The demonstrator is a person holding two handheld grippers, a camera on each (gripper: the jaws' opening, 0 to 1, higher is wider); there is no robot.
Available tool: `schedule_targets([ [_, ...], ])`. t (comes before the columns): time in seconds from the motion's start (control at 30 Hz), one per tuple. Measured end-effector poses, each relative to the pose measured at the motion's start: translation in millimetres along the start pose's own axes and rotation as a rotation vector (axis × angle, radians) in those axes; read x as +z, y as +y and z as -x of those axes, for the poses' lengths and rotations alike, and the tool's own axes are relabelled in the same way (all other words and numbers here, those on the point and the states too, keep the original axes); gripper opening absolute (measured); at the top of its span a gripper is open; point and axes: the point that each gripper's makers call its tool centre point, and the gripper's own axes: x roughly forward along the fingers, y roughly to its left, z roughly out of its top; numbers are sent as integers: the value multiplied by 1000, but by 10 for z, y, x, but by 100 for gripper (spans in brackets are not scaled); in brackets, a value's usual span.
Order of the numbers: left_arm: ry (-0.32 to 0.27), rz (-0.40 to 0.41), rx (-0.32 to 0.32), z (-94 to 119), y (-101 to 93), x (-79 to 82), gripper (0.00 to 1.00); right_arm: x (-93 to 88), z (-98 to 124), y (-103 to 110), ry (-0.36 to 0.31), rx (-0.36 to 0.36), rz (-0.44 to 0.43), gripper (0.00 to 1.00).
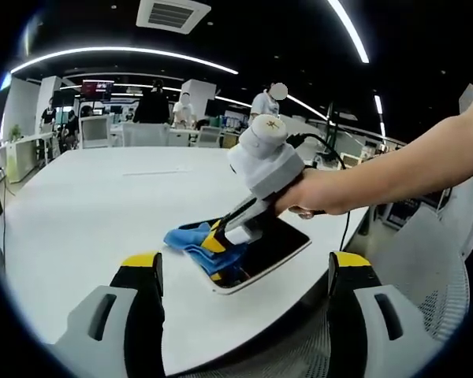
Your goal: Wipe the mirror surface with the cleaning cloth until all visible marks leave the cleaned area.
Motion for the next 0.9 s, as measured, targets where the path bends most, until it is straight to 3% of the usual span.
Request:
schedule_targets([
  [0.13, -6, 1, 1, 3, 3, 8, 84, -4, 3, 7, -3, -4, 10, 0],
  [0.2, -7, 2, 3, 5, 7, 9, 84, 0, 1, 2, -2, -24, 84, 0],
  [0.3, -7, 3, 0, 4, 3, 9, 84, 1, -8, 17, 11, -30, 117, 0],
  [0.63, 5, 3, -11, -2, -16, -9, 84, -18, 5, -32, -28, -45, 133, 0],
  [0.9, 10, 4, -10, -6, -14, -17, 84, -77, 56, -125, -35, -47, 98, 0],
])
